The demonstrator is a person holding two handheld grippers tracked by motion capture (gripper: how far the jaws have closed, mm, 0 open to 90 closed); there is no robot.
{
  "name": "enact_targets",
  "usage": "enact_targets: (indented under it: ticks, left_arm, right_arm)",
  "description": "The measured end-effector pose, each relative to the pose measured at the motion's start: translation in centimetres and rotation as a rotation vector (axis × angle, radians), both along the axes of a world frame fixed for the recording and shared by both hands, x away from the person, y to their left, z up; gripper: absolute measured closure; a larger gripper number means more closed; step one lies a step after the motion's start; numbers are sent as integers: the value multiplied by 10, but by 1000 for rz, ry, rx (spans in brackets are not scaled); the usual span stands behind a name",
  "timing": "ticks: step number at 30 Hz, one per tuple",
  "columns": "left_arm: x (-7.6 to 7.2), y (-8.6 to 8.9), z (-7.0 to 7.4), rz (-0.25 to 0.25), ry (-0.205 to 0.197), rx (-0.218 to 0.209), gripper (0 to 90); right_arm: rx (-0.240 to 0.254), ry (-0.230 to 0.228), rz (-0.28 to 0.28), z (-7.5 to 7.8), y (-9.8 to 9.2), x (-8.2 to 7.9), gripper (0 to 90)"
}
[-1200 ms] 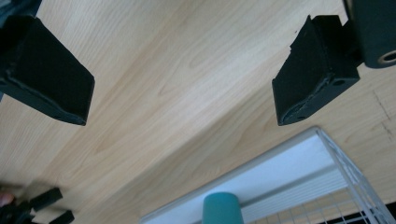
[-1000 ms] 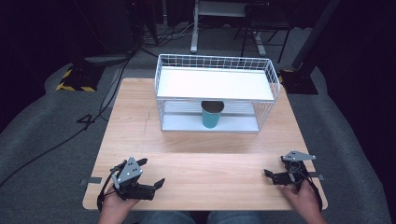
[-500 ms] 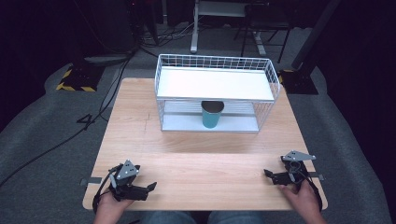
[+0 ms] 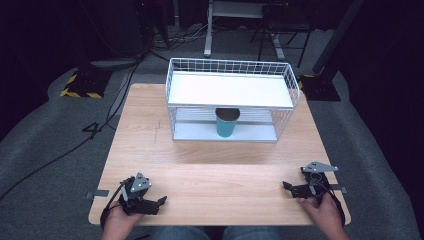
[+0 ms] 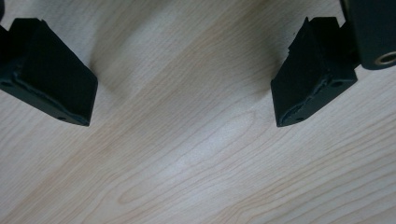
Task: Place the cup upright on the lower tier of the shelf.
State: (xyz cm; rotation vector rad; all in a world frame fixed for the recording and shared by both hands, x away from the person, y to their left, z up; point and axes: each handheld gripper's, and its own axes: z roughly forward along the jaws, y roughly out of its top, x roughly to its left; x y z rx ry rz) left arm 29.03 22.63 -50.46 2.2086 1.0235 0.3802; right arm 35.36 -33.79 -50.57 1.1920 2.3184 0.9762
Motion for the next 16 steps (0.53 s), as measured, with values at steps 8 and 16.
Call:
enact_targets:
  ticks: [8, 16]
  left_arm:
    - [3, -5, -1, 37, 5, -2, 55]
    - [3, -5, -1, 37, 5, -3, 55]
  right_arm:
    - [0, 0, 0, 0, 0, 0, 30]
    - [0, 0, -2, 0, 0, 0, 30]
